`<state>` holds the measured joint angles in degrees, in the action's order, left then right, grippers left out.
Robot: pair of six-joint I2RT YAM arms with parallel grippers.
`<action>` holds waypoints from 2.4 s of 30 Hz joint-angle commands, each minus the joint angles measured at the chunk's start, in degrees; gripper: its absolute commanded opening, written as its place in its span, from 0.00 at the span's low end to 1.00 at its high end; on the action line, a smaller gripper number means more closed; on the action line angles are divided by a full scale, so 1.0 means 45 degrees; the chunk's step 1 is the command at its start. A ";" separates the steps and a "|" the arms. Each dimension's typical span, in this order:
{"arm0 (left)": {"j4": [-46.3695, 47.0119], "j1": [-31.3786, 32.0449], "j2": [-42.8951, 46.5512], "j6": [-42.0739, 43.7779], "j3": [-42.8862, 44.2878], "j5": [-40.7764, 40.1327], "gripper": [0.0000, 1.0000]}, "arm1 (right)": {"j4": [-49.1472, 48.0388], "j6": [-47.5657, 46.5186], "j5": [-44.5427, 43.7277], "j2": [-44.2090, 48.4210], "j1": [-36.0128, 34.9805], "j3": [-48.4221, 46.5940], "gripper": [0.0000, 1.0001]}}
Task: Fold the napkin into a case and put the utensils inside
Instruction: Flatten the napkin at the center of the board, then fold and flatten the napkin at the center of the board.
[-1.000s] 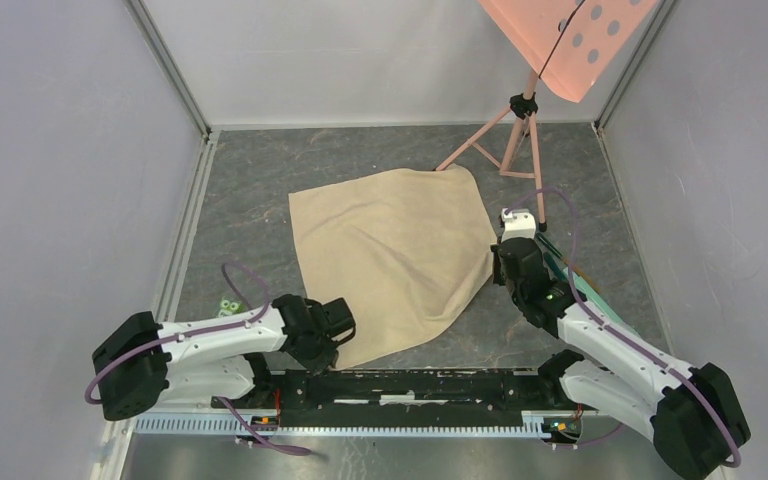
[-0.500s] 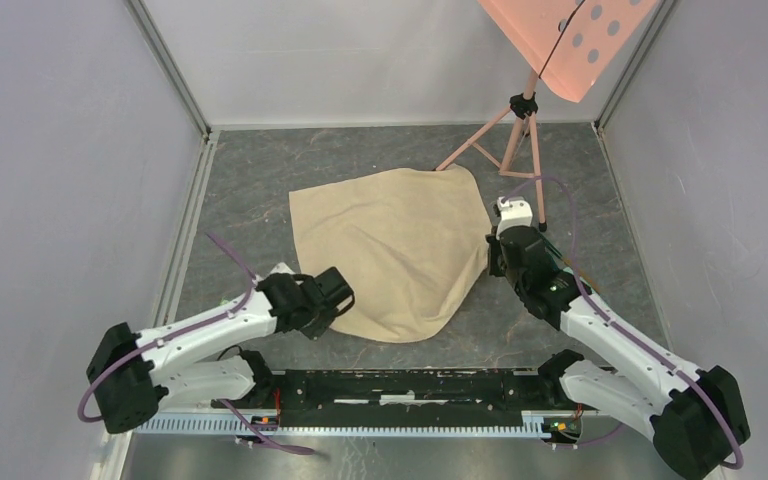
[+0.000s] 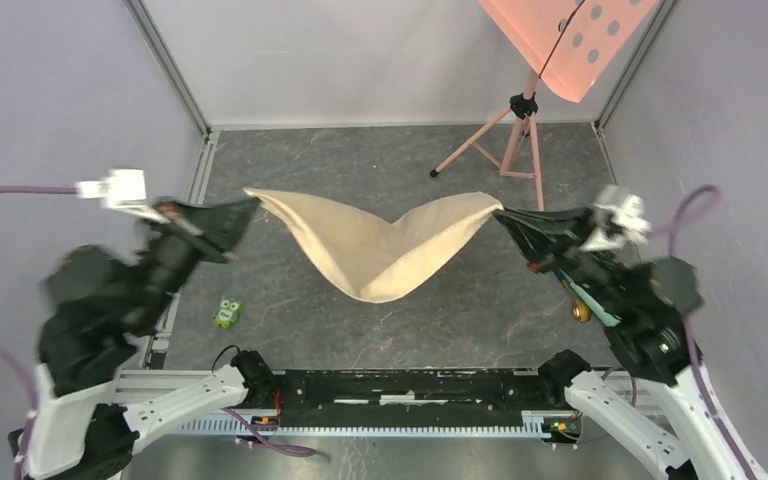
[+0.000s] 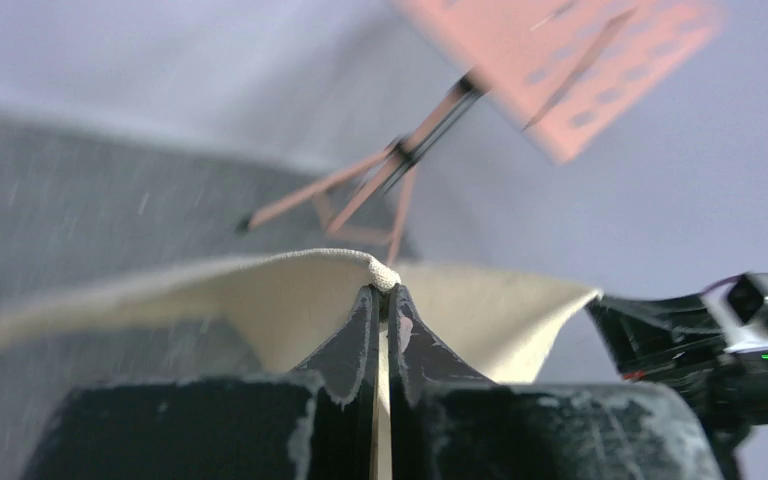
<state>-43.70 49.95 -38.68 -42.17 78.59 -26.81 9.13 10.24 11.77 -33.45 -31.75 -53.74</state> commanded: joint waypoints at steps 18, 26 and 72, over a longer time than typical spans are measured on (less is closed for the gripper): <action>0.6315 -0.2398 -0.5290 0.8674 0.1794 -0.5528 0.02 | -0.1479 0.1159 -0.9909 -0.2338 0.0025 0.0489 0.00; 0.8085 -0.7020 -1.0984 0.4763 0.0766 0.0761 0.02 | -0.5848 -0.0067 -1.1534 -0.6525 0.0938 0.3015 0.01; -0.0050 -0.9966 -0.8868 0.2786 -0.4528 0.3983 0.02 | 0.0763 0.1183 0.2142 -0.5786 0.2644 0.4559 0.01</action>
<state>-43.59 5.23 -82.72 -27.86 59.59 -4.01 10.70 15.38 19.75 -62.67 -19.46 -34.72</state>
